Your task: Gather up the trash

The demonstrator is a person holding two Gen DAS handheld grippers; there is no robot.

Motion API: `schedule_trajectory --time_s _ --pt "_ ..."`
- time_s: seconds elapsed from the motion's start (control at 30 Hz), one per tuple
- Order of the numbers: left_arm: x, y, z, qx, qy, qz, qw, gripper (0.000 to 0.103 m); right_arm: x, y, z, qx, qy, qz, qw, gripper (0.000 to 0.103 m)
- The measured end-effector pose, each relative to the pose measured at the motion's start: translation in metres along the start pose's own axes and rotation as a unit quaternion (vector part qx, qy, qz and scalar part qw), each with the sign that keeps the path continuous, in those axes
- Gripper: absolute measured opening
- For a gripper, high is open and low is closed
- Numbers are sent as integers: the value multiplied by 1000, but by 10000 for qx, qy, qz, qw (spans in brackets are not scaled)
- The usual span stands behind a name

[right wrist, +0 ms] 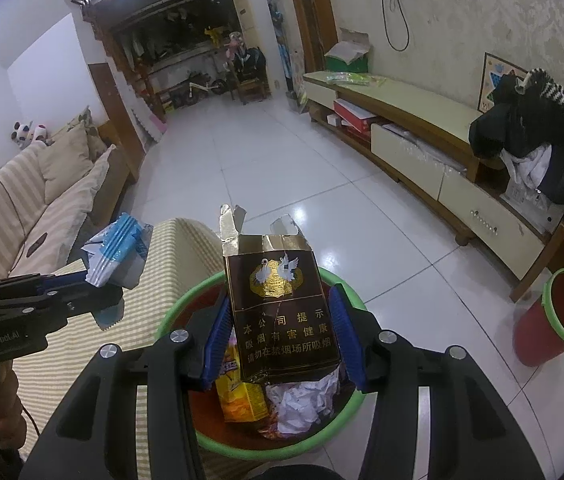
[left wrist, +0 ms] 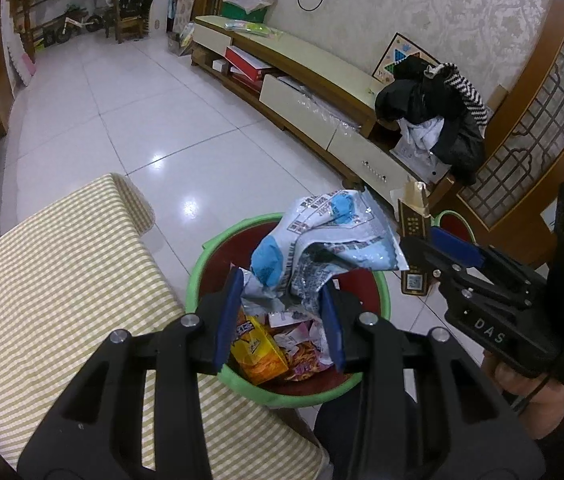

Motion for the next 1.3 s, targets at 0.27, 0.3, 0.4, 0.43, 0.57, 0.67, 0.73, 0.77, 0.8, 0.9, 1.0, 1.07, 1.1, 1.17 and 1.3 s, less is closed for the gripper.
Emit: schedule_trajectory --time_s 0.27,0.3,0.4,0.43,0.57,0.67,0.73,0.77,0.8,0.9,1.0,1.07,1.1,1.17,1.3 --pt "4 18 2 -116 -1 43 9999 36 -3 11 -2 -78 39 38 10000 46" --pt "4 19 2 -137 -5 38 9999 36 -3 13 -3 -92 42 44 9999 46" --pt "5 28 -2 -277 -9 -23 9996 36 -4 18 -4 -157 42 83 9998 46" --pt "5 31 -4 -326 -15 -34 9995 36 -3 21 -4 -188 30 90 9998 46" --pt "2 40 -9 -444 -45 14 9990 39 -4 31 -5 -301 -26 118 9995 47" --pt "-3 41 -10 -451 -121 35 9989 45 -3 35 -6 -330 -45 109 9994 47" --pt "-8 39 -10 -420 -180 33 9990 52 -4 37 -6 -354 -88 110 9993 49" --pt "-10 38 -10 -394 -219 32 9990 60 -5 37 -6 -359 -108 88 9993 52" --pt "-12 37 -9 -363 -264 37 9990 69 -6 38 -6 -353 -118 75 9993 57" --pt "-16 31 -8 -286 -371 0 9989 84 -7 36 -4 -324 -140 21 9994 72" --pt "-19 25 -7 -231 -435 -53 9988 95 -7 34 -4 -299 -158 -46 9994 82" --pt "-21 19 -6 -146 -482 -53 9987 98 -9 31 -3 -268 -183 -98 9994 91" --pt "-22 17 -5 -117 -508 -54 9986 98 -9 31 -3 -254 -196 -111 9994 93" --pt "-27 9 -5 -36 -581 -39 9983 98 -14 27 0 -213 -244 -145 9994 96" --pt "-44 -11 -5 142 -719 61 9973 98 -25 20 4 -169 -302 -116 9993 96"
Point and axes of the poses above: each gripper's, at about its wrist camera, not at the fingertips, and y roughly the way its jaws point, x to its right, z to its top, the point moved 6 cm from there along y, roughly the way its jaws point, and after that the axes turned 9 degrees about -y, right-handed, at the moved point
